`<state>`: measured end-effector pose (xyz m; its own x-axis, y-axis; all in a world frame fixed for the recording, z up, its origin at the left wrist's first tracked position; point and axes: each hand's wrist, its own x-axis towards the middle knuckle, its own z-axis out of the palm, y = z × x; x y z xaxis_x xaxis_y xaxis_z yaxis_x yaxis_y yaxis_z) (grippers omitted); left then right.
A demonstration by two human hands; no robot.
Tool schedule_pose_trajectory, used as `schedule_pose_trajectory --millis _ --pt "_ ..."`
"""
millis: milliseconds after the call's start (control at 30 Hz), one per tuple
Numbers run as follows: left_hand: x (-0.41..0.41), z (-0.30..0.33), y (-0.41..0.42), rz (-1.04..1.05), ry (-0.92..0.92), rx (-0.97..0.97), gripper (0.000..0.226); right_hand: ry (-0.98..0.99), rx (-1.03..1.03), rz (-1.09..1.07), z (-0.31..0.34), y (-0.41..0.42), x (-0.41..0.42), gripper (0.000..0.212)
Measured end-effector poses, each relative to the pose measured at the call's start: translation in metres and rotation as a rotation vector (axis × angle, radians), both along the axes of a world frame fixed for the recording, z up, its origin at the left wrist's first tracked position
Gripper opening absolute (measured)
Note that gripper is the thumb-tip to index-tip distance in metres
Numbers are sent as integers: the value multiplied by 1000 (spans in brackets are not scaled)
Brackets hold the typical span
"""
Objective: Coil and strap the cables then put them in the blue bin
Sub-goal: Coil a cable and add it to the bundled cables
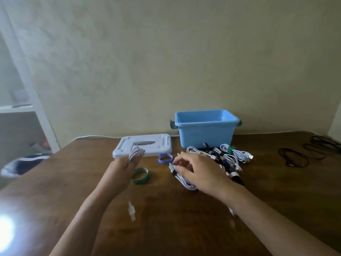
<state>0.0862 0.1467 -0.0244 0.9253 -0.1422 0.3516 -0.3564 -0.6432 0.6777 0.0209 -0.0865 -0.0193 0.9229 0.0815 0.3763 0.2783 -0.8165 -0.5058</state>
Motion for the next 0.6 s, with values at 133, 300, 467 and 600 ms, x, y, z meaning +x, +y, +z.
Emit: schedule_pose_trajectory --millis 133,300,467,600 --pt "15 -8 14 81 136 -115 51 24 -203 49 0 29 21 22" --pt "24 -16 28 150 251 -269 44 69 -294 137 -3 75 50 31" --pt "28 -21 32 152 333 -360 38 51 -448 111 -15 105 70 40" --pt "28 -21 32 127 328 -375 41 100 -419 61 -28 106 75 31"
